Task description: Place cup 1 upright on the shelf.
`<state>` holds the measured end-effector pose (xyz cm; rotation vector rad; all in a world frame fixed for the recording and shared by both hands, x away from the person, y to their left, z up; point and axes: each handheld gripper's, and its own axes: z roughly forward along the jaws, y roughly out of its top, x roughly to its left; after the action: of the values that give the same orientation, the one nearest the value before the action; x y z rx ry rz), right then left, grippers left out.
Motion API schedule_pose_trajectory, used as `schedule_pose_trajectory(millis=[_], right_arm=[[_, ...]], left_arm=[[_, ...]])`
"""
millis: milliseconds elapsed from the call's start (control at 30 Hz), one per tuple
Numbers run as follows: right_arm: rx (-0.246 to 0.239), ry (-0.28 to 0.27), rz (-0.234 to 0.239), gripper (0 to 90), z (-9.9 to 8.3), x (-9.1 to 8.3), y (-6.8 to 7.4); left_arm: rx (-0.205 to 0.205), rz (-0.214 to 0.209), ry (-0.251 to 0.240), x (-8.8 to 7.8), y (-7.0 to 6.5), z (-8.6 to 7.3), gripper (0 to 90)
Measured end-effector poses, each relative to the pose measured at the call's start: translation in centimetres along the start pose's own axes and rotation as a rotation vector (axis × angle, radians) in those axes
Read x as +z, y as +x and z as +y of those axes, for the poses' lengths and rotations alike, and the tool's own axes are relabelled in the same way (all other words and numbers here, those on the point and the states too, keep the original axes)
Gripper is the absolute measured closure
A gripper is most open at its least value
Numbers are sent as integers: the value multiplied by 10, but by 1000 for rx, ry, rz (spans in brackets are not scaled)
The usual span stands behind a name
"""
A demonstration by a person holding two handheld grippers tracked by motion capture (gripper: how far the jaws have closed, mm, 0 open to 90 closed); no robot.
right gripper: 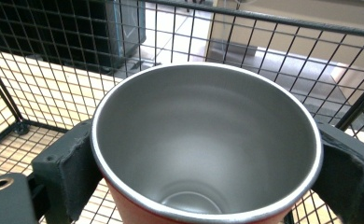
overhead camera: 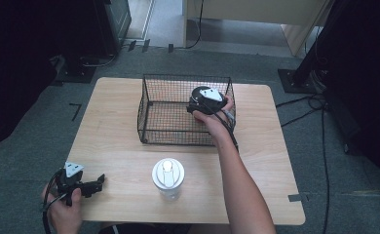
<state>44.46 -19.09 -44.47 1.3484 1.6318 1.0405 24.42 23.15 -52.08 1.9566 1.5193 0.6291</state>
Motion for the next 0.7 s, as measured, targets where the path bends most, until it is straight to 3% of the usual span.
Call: schedule_pose_trajectory(millis=[300,400,500,600,700], right_arm=[[29,-5,12,27,0,-4,-3],[36,-30,10,0,2,-7,-4],[86,-65,25,0,8,-11,-7],[73,-115,19,0,20,-17,-8],[74,-124,23,0,25,-20,-9]], left_arm=[[0,0,0,0,0,0,0],[0,0,0,0,0,0,0],[0,0,0,0,0,0,0],[0,0,0,0,0,0,0],[0,0,0,0,0,0,0]])
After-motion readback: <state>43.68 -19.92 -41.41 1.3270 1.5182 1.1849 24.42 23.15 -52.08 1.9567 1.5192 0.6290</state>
